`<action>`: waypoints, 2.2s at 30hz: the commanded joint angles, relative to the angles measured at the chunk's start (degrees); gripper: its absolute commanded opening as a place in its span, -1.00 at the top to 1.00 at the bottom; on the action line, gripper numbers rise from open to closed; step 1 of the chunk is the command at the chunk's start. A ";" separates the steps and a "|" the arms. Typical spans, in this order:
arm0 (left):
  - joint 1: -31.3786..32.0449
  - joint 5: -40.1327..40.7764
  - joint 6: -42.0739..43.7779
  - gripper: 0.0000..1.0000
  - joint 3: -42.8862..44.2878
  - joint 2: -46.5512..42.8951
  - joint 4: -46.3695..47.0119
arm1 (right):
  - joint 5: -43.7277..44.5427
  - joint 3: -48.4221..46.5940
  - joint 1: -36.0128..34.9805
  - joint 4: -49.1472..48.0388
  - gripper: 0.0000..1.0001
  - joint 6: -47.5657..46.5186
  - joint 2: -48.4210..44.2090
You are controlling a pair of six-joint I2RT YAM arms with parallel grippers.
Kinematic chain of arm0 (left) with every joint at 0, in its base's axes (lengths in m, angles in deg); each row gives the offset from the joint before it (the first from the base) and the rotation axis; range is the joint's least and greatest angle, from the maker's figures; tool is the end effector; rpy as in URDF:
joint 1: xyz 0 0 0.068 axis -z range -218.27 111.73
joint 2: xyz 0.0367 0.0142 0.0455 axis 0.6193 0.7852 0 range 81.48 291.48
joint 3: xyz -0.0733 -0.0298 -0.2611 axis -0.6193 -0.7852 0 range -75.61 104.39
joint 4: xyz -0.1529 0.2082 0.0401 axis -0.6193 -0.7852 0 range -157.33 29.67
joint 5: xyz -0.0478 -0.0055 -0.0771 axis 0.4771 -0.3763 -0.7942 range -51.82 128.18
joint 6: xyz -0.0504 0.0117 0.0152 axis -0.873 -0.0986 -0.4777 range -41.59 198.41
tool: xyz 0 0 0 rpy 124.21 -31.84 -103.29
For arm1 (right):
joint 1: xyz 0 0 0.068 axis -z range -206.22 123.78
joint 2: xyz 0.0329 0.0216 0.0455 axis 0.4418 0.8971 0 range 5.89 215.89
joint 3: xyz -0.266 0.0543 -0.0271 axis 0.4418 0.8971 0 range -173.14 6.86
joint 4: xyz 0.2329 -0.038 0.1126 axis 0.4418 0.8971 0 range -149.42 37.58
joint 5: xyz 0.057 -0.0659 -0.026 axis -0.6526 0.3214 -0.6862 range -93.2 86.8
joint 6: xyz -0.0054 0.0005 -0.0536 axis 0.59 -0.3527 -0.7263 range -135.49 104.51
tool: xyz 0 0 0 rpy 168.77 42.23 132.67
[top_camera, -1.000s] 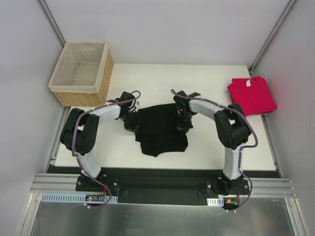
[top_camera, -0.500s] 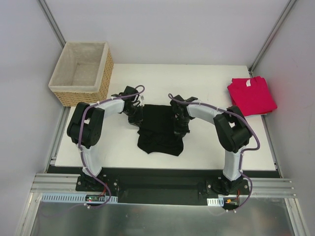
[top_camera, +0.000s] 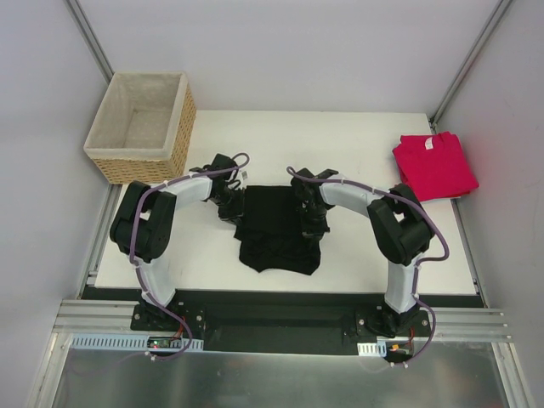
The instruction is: Fold and stack the t-shirts
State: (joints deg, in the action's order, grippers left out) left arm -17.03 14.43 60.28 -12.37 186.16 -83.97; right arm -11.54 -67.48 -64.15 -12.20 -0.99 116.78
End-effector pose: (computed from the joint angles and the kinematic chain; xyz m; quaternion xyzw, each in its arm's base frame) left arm 0.3258 -0.1420 0.1551 0.0703 0.9540 -0.2602 0.1312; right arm 0.2796 0.2245 0.1539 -0.2061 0.9743 0.0891 0.0165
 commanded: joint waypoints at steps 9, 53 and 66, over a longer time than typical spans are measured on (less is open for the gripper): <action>0.83 1.33 1.34 1.00 -3.65 -5.89 -3.52 | 5.79 -0.54 1.55 4.37 0.99 -3.51 -3.05; 2.23 1.25 -12.10 0.58 -20.53 -28.92 -0.53 | -4.84 23.89 5.06 -4.24 0.22 4.83 -31.44; 7.41 1.42 -15.88 0.60 -22.46 -25.24 5.17 | -6.51 25.22 5.06 -8.72 0.29 5.01 -25.90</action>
State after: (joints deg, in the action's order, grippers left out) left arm -11.57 16.00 46.51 -33.41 158.93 -81.65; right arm -16.58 -42.35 -58.99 -19.50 3.56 89.41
